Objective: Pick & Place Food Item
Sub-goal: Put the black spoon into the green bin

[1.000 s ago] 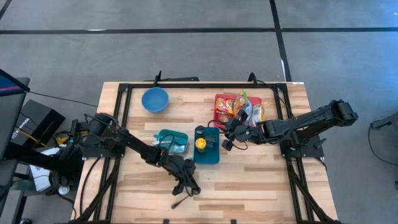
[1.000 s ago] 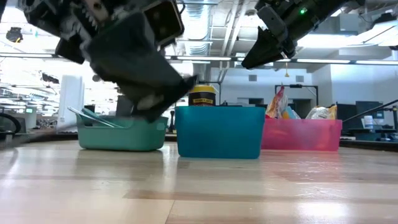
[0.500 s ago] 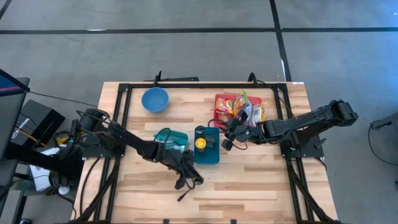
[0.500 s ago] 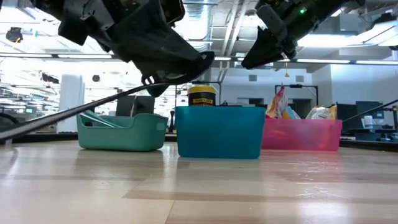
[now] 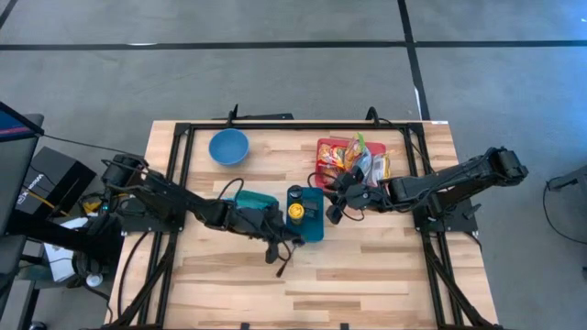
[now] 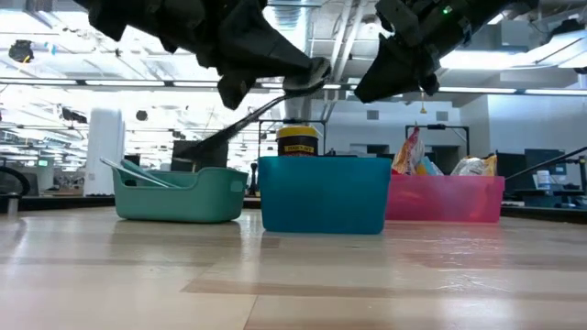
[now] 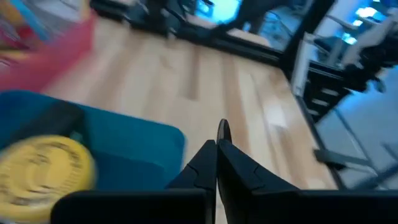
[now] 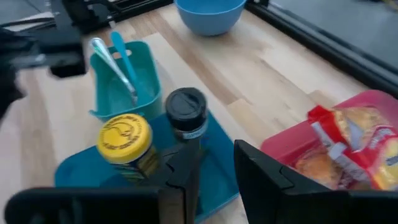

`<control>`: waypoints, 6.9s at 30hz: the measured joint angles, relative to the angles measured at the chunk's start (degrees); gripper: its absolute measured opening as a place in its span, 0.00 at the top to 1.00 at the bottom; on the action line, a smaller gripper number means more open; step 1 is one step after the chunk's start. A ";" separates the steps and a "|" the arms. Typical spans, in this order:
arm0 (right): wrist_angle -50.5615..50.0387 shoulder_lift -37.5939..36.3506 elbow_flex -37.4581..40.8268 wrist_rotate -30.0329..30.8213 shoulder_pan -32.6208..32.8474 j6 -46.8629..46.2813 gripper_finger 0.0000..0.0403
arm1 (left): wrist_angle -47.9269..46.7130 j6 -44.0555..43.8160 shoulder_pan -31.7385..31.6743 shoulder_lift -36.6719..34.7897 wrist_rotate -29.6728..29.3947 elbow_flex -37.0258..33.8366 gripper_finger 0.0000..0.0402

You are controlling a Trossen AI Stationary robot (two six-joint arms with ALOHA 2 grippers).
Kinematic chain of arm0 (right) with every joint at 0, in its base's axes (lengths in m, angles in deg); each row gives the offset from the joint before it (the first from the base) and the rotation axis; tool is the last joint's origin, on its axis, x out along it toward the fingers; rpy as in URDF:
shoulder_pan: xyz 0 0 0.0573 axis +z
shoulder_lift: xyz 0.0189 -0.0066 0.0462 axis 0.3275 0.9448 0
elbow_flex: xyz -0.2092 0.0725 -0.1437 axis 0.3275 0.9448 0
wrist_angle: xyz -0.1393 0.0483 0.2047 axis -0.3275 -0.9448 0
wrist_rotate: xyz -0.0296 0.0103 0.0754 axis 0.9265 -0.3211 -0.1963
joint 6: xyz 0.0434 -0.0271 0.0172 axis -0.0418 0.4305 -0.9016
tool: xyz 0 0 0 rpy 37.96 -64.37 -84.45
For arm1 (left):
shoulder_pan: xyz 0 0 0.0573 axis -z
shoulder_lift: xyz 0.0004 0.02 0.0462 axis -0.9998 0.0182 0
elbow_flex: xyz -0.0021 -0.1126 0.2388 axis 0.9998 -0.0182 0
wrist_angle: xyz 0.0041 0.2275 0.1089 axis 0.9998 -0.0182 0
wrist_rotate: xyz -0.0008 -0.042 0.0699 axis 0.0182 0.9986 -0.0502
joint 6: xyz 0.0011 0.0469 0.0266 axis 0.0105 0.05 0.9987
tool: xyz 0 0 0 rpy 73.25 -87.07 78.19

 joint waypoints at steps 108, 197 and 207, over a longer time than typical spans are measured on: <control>19.48 6.14 -0.02 -7.15 3.35 3.74 1.00 | -3.34 4.88 -6.64 -11.37 -9.02 0.02 0.64; 70.36 24.60 0.03 3.15 -17.42 21.42 1.00 | -24.87 -3.89 -6.62 -14.71 -20.77 -4.20 0.76; 93.09 26.32 10.77 2.89 -17.33 17.91 1.00 | -21.26 -4.21 -6.62 -14.71 -21.05 -6.71 0.76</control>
